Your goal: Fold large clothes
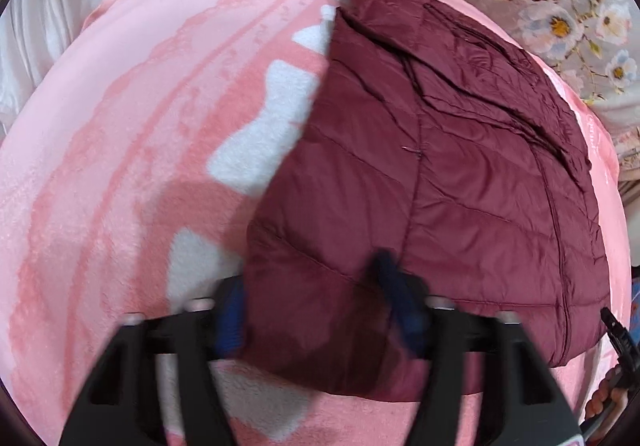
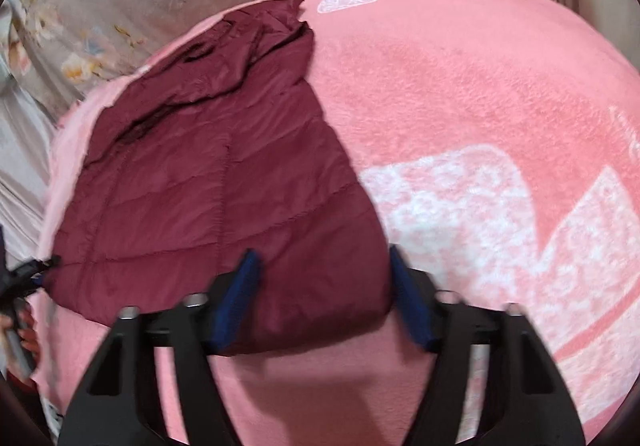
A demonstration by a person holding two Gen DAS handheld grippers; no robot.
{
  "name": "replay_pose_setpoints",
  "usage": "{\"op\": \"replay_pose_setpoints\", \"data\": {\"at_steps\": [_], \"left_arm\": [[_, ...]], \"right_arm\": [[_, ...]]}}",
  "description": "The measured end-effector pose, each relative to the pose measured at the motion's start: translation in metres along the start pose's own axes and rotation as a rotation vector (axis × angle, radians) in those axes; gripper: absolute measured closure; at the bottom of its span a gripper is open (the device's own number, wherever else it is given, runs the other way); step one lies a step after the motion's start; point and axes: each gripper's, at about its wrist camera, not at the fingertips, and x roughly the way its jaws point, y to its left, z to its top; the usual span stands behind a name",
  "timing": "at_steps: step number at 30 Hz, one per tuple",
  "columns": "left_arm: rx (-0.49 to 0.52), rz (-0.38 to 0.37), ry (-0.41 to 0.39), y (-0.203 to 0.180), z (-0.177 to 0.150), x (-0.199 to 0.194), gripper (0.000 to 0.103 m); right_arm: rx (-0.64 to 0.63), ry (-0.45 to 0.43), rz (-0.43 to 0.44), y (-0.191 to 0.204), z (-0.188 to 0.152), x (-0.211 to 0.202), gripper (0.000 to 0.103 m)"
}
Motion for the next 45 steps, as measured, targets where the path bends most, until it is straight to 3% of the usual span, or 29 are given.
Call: {"op": "replay_pose_setpoints", "data": {"at_steps": [1,2,4,9,14,17,20,24,29,34,42,45], "left_arm": [[-0.006,-0.013,-0.005,0.0,-0.001,-0.003,0.082],[-0.013,-0.03,-0.007,0.002,-0.002,-0.008,0.093],[-0.033,-0.068,-0.024,0.004,-0.005,-0.02,0.097],[-0.019,-0.155,-0.057,0.01,-0.033,-0.069,0.099],[-0.03,-0.233,-0.053,0.028,-0.082,-0.135,0.1],[-0.049,-0.267,-0.101,0.034,-0.096,-0.176,0.1],[-0.022,-0.266,-0.196,0.028,-0.082,-0.213,0.1],[0.078,-0.228,-0.323,-0.001,-0.036,-0.23,0.099],[0.094,-0.136,-0.351,-0.03,0.04,-0.197,0.097],[0.088,0.018,-0.326,-0.048,0.116,-0.124,0.092],[0.07,0.125,-0.246,-0.047,0.16,-0.019,0.088],[0.047,0.102,-0.239,-0.04,0.164,-0.002,0.087]], "right_arm": [[0.008,-0.003,0.013,0.0,0.001,-0.001,0.084],[0.02,-0.012,0.025,0.0,0.002,-0.005,0.089],[0.021,-0.044,0.044,0.003,0.001,-0.019,0.097],[-0.059,-0.124,0.033,0.014,-0.017,-0.074,0.099],[-0.104,-0.191,0.036,0.016,-0.049,-0.149,0.099],[-0.107,-0.261,0.058,0.019,-0.05,-0.192,0.099],[-0.109,-0.358,0.088,0.027,-0.029,-0.219,0.099],[-0.136,-0.453,0.086,0.04,0.017,-0.216,0.099],[-0.118,-0.473,0.05,0.055,0.085,-0.165,0.099],[-0.122,-0.431,-0.012,0.072,0.141,-0.097,0.099],[-0.134,-0.379,-0.067,0.076,0.171,-0.006,0.093],[-0.099,-0.406,-0.033,0.067,0.173,0.0,0.081]]}}
